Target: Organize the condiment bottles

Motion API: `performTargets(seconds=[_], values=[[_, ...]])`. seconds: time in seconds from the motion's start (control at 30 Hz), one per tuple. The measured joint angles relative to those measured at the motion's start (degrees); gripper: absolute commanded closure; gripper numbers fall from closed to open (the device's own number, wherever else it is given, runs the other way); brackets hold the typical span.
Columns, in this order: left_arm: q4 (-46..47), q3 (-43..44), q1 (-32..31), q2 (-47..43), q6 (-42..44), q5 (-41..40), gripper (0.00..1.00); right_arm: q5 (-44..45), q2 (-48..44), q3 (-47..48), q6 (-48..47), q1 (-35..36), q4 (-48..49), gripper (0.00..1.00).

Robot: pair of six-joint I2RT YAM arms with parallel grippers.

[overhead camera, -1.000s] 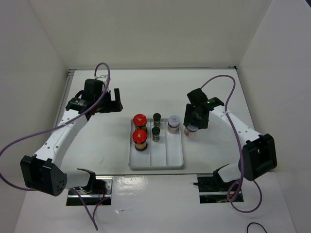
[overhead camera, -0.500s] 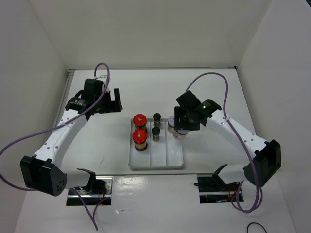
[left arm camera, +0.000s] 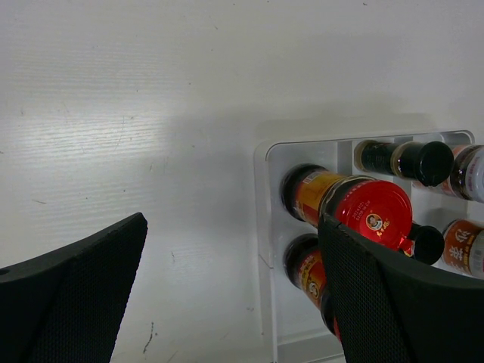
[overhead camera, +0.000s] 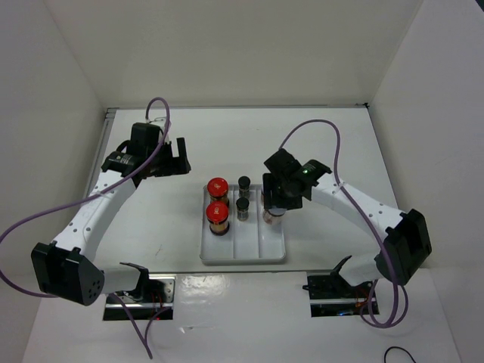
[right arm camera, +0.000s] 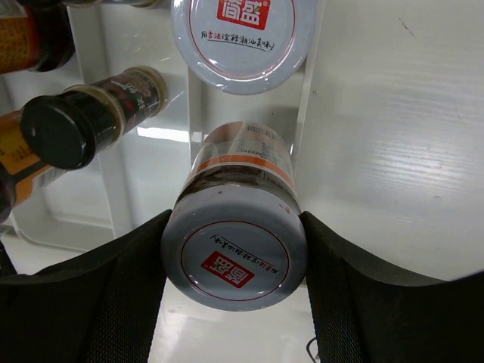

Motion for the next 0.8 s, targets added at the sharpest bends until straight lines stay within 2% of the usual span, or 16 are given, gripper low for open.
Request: performTargets(seconds=[0.67, 0.7, 0.73, 0.8], values=[[-0.3, 0.0, 0.0, 0.0, 0.0, -1.3, 0.0, 1.9, 7.7, -4.4, 0.6, 1.3, 7.4, 0.99], [-0.3, 0.0, 0.0, 0.0, 0.0, -1.3, 0.0, 2.4, 7.7, -4.4, 0.6, 1.6, 7.6, 0.97], [-0.3, 0.0, 0.0, 0.0, 0.0, -1.3, 0.0, 2.7, 7.8, -4.4, 0.6, 1.7, 7.7, 0.86], [-0.3, 0.0, 0.0, 0.0, 0.0, -1.3, 0.0, 3.0, 7.8, -4.4, 0.6, 1.9, 7.9, 0.76]])
